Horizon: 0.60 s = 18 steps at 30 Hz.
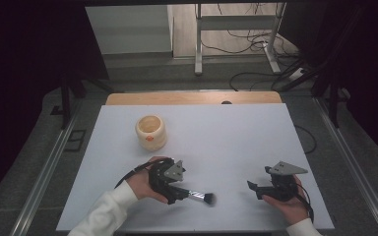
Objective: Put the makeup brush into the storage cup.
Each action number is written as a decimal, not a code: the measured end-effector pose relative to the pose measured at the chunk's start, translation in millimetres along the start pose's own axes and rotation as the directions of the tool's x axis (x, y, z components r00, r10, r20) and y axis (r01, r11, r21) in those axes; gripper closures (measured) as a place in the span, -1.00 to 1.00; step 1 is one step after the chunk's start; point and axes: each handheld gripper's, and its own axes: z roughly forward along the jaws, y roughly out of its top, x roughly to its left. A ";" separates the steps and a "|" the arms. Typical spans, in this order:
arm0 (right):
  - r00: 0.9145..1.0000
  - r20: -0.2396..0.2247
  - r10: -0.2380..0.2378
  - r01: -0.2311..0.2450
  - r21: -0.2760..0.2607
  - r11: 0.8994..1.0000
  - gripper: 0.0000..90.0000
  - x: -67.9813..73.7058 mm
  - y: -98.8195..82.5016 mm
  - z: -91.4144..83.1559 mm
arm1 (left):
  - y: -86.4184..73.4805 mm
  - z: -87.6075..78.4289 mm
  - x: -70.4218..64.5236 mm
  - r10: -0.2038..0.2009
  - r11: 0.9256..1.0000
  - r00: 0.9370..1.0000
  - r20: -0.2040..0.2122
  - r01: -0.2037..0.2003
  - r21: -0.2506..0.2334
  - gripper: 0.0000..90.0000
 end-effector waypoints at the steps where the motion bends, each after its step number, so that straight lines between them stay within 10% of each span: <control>1: 1.000 -0.001 0.001 -0.001 0.001 1.000 -0.69 0.0 0.0 0.0 | 1.1 0.8 -0.4 0.003 1.000 1.000 0.003 -0.003 0.003 -0.62; 18: 1.000 0.000 0.000 0.000 0.003 1.000 -0.69 0.0 -0.1 1.0 | 11.0 16.3 -1.7 0.024 1.000 0.999 0.038 -0.025 0.019 -0.59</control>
